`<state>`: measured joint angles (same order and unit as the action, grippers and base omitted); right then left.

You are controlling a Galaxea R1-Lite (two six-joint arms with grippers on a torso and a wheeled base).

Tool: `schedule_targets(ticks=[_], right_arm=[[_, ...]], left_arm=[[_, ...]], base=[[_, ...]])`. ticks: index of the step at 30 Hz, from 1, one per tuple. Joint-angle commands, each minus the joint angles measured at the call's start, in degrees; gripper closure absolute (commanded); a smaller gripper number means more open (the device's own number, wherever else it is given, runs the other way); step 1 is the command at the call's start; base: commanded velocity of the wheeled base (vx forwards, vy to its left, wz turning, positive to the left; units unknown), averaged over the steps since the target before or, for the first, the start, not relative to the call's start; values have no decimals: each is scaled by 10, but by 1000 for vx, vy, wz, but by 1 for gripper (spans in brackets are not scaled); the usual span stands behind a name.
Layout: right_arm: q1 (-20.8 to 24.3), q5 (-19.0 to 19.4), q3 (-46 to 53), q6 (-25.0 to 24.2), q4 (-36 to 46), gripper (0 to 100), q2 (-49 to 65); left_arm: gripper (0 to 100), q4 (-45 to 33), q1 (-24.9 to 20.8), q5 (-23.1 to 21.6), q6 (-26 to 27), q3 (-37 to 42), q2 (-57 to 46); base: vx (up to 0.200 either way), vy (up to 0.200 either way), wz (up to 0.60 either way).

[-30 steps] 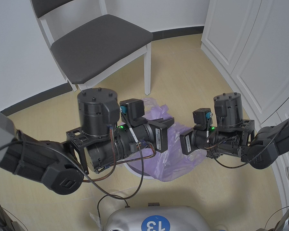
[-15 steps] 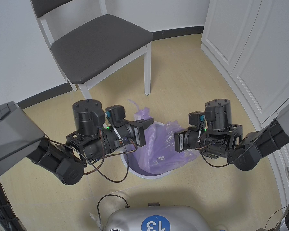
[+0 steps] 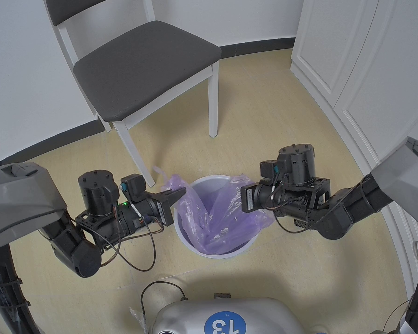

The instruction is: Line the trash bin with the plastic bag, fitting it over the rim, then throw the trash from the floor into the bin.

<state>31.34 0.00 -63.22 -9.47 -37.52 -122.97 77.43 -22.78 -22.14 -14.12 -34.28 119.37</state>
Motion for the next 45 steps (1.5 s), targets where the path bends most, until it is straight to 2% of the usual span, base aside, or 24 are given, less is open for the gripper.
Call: schedule_targets(ticks=[1, 8, 10, 12, 16, 19, 23, 27, 33, 36, 38, 40, 45], right_arm=[[-51, 0, -12, 2, 10, 100, -21], [-45, -25, -65, 2, 25, 100, -65], [-36, -28, -85, 3, 59, 100, -61], [-27, -37, -110, 3, 103, 100, -60], [-6, -87, -139, 9, 178, 100, -40], [-6, -89, -148, 17, 192, 100, -24], [-6, -98, -140, 28, 225, 100, -7], [1, -98, -104, 31, 281, 100, 26], [21, -99, -66, 45, 330, 100, 52], [25, -105, -37, 48, 337, 100, 59], [24, -106, -32, 48, 336, 100, 57], [24, -117, -17, 47, 329, 100, 43], [14, -127, -22, 50, 287, 100, -10]], left_arm=[[100, 29, 9, -2, 9, 60, 24], [100, 106, 45, -3, 11, 72, 60], [100, 126, 51, -4, 12, 89, 67], [100, 126, 51, -9, 11, 102, 68], [100, 126, 42, -35, 9, 114, 67], [100, 126, 33, -63, 9, 91, 81], [100, 126, 30, -66, 8, 50, 103], [100, 126, 44, -69, 13, 69, 103], [100, 126, 85, -70, 52, 90, 83], [100, 126, 104, -78, 93, 106, 91], [100, 126, 106, -84, 101, 109, 98], [100, 126, 107, -109, 126, 110, 120], [100, 126, 92, -118, 157, 101, 151]], base=[[0, 0, 0], [0, 0, 0], [0, 0, 0], [0, 0, 0], [0, 0, 0], [0, 0, 0], [0, 0, 0], [0, 0, 0], [0, 0, 0], [0, 0, 0], [0, 0, 0], [0, 0, 0], [0, 0, 0]])
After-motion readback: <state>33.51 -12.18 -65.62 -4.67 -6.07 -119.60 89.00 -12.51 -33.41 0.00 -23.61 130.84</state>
